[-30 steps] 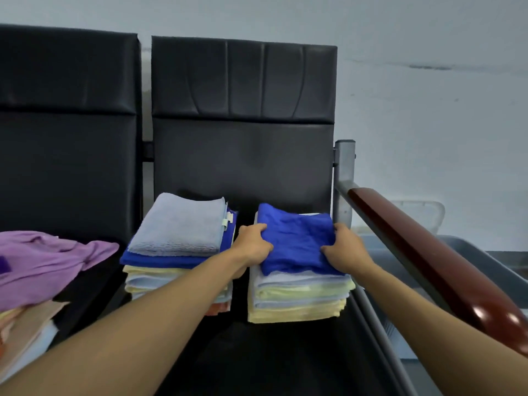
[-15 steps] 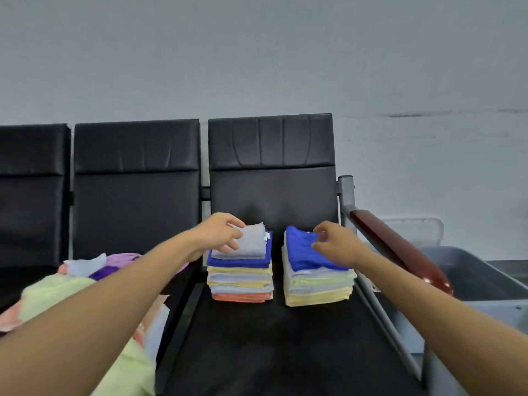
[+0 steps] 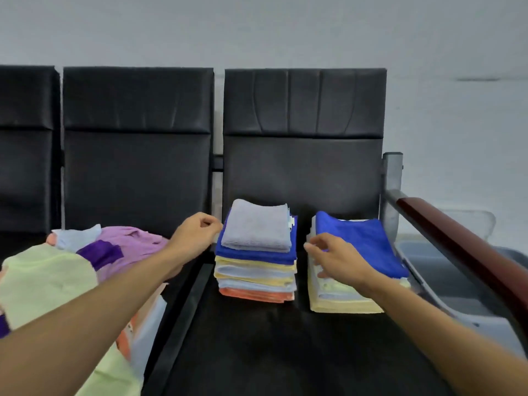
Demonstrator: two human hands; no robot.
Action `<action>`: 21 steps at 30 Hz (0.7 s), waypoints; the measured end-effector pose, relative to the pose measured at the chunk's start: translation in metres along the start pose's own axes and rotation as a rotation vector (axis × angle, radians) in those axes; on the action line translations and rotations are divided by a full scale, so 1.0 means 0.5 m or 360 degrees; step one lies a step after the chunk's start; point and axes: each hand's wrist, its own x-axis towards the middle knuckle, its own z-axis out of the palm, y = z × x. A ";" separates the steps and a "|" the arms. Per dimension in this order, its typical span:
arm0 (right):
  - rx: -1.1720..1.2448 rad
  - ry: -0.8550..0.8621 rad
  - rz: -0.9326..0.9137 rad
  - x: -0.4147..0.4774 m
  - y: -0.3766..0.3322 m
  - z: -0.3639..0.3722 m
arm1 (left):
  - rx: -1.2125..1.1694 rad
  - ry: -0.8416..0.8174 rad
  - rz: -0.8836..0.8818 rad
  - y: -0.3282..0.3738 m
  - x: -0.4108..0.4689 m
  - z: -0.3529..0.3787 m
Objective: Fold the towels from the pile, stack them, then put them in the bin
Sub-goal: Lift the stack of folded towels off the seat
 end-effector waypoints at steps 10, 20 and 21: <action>0.0281 0.0312 0.0054 0.240 0.022 0.123 | -0.0422 0.0018 -0.0460 -0.115 0.196 0.105; 0.0367 -0.0490 0.0692 0.173 -0.141 -0.166 | 0.0171 -0.0337 -0.0896 0.239 0.141 -0.015; 0.0391 -0.0529 0.0714 0.167 -0.157 -0.186 | 0.0196 -0.0378 -0.0907 0.264 0.132 -0.025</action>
